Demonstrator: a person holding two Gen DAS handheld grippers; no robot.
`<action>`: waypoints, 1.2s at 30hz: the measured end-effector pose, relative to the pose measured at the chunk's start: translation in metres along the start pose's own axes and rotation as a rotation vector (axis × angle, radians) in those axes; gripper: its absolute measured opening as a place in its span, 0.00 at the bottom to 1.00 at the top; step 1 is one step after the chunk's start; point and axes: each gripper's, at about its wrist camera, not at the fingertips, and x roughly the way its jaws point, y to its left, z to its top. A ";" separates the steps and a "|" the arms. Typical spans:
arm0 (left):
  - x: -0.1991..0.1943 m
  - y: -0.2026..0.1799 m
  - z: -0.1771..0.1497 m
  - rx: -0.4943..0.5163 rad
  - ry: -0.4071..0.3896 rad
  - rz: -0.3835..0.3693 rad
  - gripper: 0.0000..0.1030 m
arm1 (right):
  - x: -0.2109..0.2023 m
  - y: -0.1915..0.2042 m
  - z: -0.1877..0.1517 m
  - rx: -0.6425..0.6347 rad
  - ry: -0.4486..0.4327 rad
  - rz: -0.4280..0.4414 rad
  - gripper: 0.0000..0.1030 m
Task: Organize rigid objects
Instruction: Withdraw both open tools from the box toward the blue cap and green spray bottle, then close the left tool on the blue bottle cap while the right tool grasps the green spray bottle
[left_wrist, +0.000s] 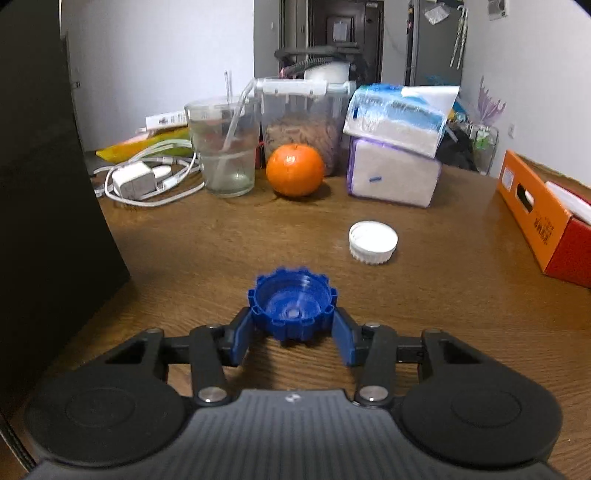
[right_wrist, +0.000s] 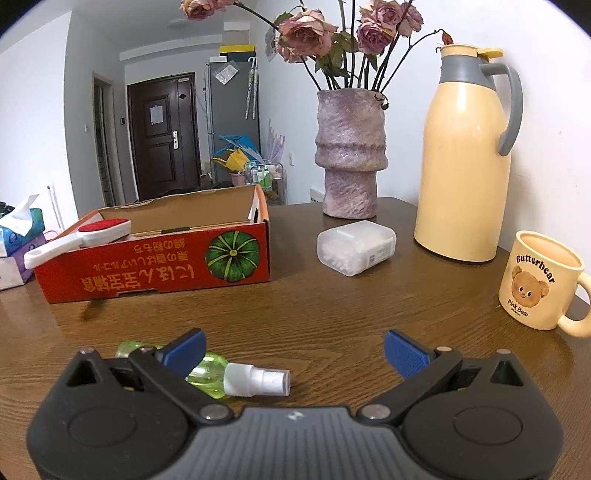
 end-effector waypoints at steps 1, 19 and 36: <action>-0.002 0.000 0.000 -0.001 -0.009 0.001 0.45 | 0.000 0.000 0.000 -0.001 0.000 0.004 1.00; -0.016 -0.003 0.001 0.006 -0.052 0.011 0.45 | 0.007 0.040 -0.005 -0.220 0.041 0.135 1.00; -0.022 -0.004 -0.002 0.008 -0.063 0.018 0.46 | 0.049 0.057 0.005 -0.347 0.125 0.304 0.53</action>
